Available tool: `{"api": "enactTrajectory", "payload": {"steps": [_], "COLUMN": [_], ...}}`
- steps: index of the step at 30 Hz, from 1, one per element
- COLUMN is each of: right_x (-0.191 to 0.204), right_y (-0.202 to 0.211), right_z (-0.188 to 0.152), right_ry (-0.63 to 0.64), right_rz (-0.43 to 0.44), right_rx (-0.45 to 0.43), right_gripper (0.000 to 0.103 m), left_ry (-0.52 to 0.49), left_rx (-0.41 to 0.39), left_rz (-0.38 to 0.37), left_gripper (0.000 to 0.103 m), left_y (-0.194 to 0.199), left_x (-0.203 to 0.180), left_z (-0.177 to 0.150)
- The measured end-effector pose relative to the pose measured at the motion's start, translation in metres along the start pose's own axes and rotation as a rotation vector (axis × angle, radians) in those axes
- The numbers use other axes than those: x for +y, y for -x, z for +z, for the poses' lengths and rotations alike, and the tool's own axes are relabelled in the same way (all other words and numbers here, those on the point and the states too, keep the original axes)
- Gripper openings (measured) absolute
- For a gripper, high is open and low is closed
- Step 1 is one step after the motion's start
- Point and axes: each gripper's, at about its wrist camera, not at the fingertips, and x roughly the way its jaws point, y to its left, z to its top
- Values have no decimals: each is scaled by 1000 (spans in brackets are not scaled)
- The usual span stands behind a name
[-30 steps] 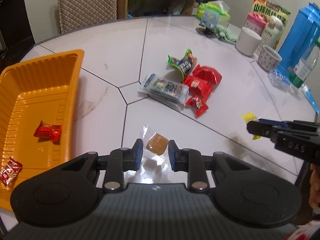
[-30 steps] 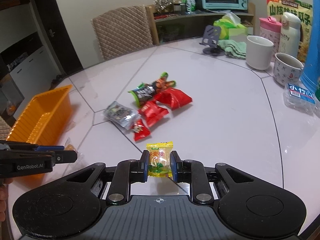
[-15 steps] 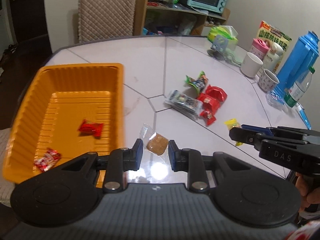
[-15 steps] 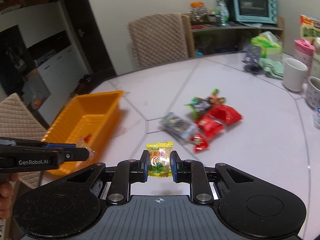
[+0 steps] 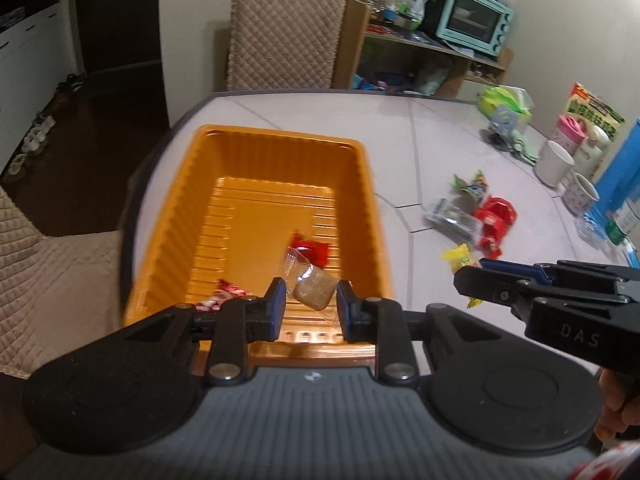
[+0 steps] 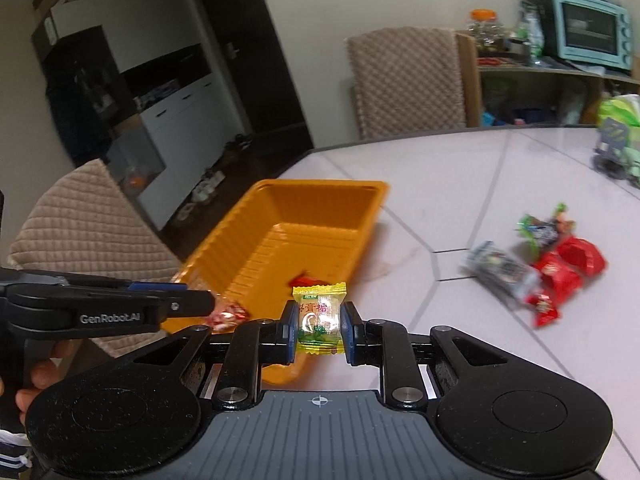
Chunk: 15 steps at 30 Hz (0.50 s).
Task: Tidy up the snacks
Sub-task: 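Carry the clear packet in the left tool while the right tool carries the yellow-green candy to the tray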
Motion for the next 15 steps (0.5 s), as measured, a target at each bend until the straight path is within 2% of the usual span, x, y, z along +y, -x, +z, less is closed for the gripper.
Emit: {"api": "enactTrajectory", "payload": {"steps": [7, 15], "right_x": [29, 43], "right_y": [-37, -75], "right_z": [4, 2], "right_ry": [20, 34], "right_rz": [13, -33], "right_rx": [39, 89], "right_gripper": [22, 22], "left_ry": [10, -6], "left_rx": [14, 40], "left_rz": [7, -6], "left_gripper": [24, 24], "left_y": [-5, -19], "left_x": [29, 45], "left_z": [1, 5]}}
